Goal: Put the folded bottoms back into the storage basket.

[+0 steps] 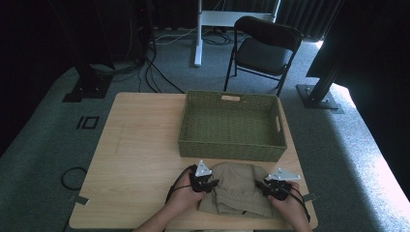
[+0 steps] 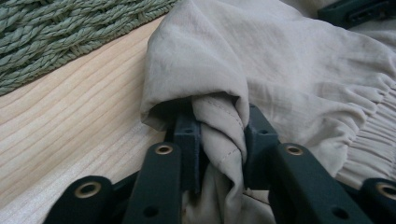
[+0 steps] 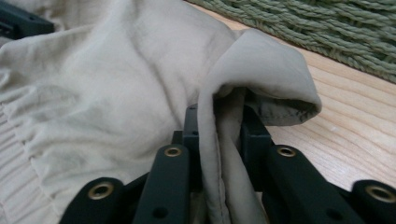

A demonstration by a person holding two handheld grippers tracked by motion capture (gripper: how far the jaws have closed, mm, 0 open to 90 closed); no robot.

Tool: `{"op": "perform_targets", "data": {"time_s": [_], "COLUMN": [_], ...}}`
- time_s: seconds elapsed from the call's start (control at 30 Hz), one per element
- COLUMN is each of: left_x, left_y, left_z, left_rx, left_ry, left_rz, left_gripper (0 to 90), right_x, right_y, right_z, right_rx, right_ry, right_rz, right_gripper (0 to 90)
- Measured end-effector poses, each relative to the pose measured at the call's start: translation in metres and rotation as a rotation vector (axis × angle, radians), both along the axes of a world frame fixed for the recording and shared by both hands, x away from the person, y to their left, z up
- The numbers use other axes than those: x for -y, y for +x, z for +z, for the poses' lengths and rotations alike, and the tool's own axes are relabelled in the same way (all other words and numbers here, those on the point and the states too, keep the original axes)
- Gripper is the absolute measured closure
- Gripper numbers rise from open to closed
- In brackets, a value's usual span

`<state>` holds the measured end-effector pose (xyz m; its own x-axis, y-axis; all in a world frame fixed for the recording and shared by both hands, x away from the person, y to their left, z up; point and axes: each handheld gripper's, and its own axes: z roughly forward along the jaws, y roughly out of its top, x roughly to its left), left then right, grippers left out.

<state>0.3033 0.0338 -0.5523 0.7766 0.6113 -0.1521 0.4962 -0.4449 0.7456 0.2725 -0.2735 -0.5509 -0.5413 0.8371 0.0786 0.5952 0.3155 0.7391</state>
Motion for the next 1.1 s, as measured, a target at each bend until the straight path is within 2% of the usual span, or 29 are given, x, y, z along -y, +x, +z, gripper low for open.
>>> {"op": "perform_targets", "data": {"time_s": [0.1,0.27,0.33,0.5,0.73,0.87,1.03,1.1], "left_x": [0.0,-0.003,-0.006,-0.011,-0.016,-0.019,-0.021,-0.021], "left_y": [0.0,0.001,0.001,0.002,0.002,0.005,0.009,0.01], "left_z": [0.003,0.011,0.02,0.034,0.052,0.065,0.08,0.087], "left_rx": [-0.004,0.002,0.012,0.03,0.058,0.071,0.099,0.118], "left_ry": [0.002,-0.007,-0.026,-0.038,-0.059,-0.088,-0.093,-0.087], "left_rz": [-0.001,-0.011,-0.011,-0.014,-0.026,-0.027,-0.037,-0.047], "left_gripper": [75.9,76.7,76.9,77.3,77.5,77.5,77.5,77.5], "right_x": [-0.001,-0.003,-0.004,-0.006,-0.008,-0.008,-0.004,-0.004], "right_y": [0.001,0.0,-0.001,-0.001,0.0,0.001,0.003,0.005], "right_z": [0.006,0.015,0.022,0.036,0.054,0.066,0.081,0.088], "right_rx": [-0.018,0.001,0.015,0.034,0.061,0.083,0.107,0.117], "right_ry": [0.008,0.022,0.035,0.072,0.092,0.112,0.146,0.143], "right_rz": [-0.017,-0.013,-0.008,0.006,0.021,0.025,0.026,0.026], "right_gripper": [79.2,79.7,79.9,80.0,80.2,80.2,80.1,80.1]}}
